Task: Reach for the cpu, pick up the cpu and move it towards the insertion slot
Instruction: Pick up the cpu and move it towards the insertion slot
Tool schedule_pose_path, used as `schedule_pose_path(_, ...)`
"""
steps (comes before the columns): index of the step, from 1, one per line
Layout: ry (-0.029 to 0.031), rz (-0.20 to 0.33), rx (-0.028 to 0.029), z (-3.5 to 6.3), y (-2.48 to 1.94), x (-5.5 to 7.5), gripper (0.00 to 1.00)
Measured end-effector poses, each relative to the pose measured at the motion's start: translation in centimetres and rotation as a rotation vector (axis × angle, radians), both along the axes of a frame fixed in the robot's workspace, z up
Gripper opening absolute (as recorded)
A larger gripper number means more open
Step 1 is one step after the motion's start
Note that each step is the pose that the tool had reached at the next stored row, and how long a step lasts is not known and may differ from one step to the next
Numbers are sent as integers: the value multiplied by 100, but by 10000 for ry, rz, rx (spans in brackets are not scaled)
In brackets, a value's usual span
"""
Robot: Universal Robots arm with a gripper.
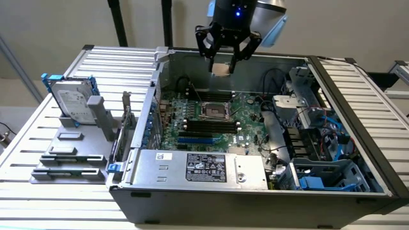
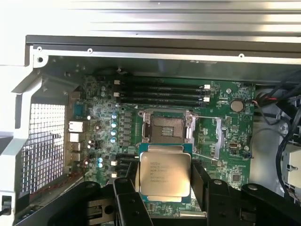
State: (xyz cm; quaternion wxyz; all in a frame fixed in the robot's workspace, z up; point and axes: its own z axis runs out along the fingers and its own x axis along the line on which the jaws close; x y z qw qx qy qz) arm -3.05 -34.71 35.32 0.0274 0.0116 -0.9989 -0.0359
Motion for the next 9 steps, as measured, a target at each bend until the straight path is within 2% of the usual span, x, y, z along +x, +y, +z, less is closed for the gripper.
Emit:
schedule_pose_path(2, 0, -19, -23, 0, 32, 2, 54)
schedule_pose_path(9, 0, -20, -30, 0, 34, 4, 54)
